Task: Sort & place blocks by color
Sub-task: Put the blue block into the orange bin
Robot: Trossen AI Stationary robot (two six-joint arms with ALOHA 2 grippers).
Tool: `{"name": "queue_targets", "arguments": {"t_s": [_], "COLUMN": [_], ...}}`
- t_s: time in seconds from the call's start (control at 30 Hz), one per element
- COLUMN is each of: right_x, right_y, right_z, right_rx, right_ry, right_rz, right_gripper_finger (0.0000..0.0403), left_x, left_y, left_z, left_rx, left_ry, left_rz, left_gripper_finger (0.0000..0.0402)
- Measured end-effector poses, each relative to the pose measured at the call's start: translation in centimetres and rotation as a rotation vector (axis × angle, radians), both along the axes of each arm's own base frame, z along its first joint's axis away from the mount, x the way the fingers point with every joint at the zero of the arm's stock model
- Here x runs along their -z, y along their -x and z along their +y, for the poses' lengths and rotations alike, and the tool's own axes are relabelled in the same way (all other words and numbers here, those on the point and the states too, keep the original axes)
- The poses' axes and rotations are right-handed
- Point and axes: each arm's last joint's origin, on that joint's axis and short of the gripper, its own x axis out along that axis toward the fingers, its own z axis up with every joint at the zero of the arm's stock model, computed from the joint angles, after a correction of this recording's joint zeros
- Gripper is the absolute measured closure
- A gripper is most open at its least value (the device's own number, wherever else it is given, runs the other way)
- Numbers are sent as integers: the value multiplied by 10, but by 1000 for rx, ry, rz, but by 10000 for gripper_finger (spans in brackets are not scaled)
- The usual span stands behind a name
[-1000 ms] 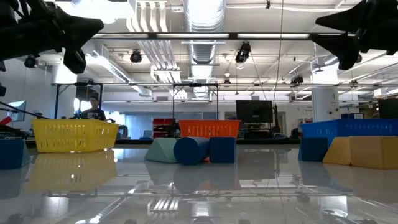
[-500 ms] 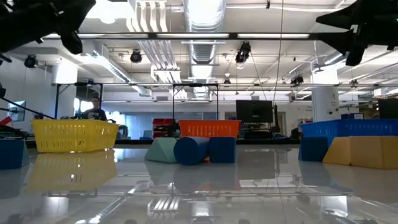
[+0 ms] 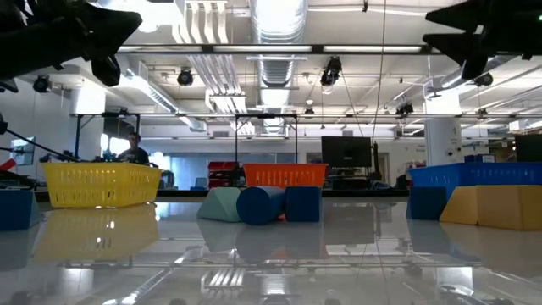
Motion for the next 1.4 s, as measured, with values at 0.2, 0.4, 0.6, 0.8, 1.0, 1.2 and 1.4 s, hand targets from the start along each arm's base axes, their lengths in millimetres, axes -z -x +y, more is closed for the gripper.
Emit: {"name": "queue_targets", "arguments": {"t_s": [0.2, 0.4, 0.6, 0.8, 1.0, 1.2, 1.4], "right_x": [-27, -38, -53, -57, -77, -95, -108], "right_y": [-15, -52, -76, -99, -121, -142, -165], "right_z": [4, 14, 20, 27, 33, 40, 48], "right_rx": [1, 2, -17, -40, -55, -107, -162], "right_ry": [51, 111, 69, 39, -12, -23, -20], "right_rz": [62, 232, 355, 534, 653, 780, 905], "right_gripper_finger": [175, 175, 175, 175, 175, 175, 175], "left_x": [0, 0, 1, 1, 1, 1, 1], "left_y": [0, 0, 0, 0, 0, 1, 0], "left_z": [0, 0, 0, 0, 0, 0, 0], "left_rx": [1, 0, 1, 1, 1, 1, 1], "left_ry": [1, 1, 2, 2, 2, 1, 2], "left_rz": [2, -2, 0, -1, 2, -4, -2], "left_gripper_finger": [391, 391, 391, 391, 391, 391, 391]}}
